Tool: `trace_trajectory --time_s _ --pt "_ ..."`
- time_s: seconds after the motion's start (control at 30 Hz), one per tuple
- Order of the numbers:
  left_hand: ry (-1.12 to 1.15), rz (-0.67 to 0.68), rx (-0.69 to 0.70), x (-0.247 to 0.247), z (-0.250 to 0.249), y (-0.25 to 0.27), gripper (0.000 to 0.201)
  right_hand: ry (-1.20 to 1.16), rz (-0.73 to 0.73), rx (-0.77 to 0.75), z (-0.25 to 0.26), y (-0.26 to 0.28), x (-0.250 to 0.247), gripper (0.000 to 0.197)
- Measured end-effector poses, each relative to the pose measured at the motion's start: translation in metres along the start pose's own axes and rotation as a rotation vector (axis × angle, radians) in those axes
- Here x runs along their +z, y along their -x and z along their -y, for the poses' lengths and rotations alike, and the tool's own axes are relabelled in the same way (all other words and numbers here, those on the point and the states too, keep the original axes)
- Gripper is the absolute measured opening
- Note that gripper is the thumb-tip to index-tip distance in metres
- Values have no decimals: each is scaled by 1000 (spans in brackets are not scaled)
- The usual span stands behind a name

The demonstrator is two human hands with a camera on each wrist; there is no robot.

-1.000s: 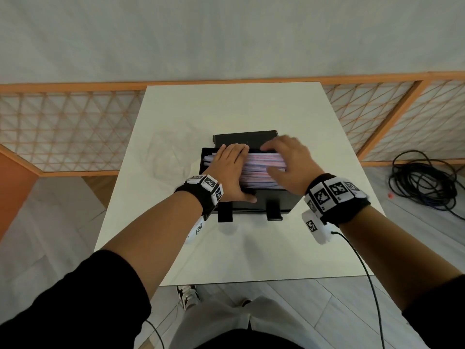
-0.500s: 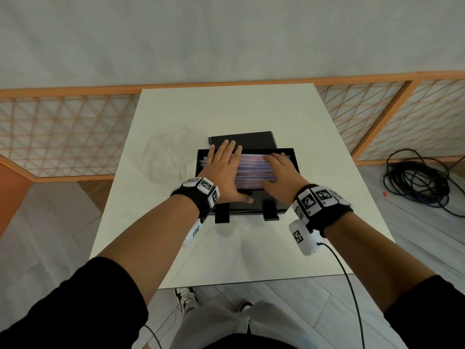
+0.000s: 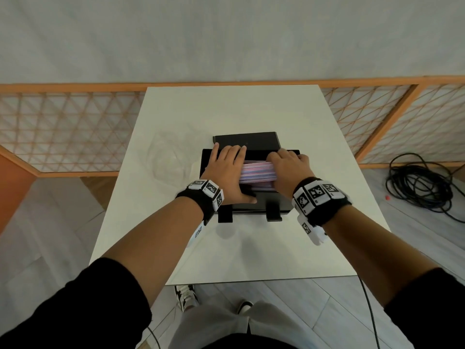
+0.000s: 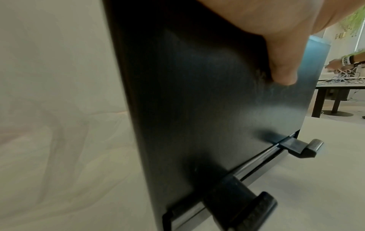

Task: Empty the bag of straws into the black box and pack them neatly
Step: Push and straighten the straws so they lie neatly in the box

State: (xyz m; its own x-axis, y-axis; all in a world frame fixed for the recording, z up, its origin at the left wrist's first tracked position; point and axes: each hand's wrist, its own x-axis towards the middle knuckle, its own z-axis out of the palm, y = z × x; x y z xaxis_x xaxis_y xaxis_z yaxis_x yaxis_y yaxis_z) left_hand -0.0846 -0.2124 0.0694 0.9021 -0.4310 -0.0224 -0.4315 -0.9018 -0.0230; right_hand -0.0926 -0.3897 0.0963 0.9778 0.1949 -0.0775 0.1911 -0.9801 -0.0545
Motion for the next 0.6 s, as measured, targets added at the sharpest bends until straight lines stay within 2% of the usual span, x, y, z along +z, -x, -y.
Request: trace_trajectory --time_s 0.1,0.17,0.27,0.33,0.4,0.47,0.53,0.6 --pt "5 -1 8 -1 0 -1 129 -106 51 -14 -6 1 -6 66" --pt "6 1 12 -1 2 -3 129 -109 111 -39 -6 -1 -10 68" --pt "15 12 15 0 2 -5 131 -164 119 -42 -8 -2 -9 72" --pt "68 43 17 -4 4 -3 131 -310 52 -14 -14 2 -8 75" --pt "192 52 -13 -12 13 -2 121 -484 -86 41 -25 5 -8 71" --pt "393 -9 -122 -22 28 0 100 -605 -139 146 -34 6 -5 67" --pt "667 -76 -322 -24 47 2 81 -710 -80 278 -40 5 1 66" --pt "941 -63 -509 -18 66 5 72 -830 -6 405 -44 3 7 67"
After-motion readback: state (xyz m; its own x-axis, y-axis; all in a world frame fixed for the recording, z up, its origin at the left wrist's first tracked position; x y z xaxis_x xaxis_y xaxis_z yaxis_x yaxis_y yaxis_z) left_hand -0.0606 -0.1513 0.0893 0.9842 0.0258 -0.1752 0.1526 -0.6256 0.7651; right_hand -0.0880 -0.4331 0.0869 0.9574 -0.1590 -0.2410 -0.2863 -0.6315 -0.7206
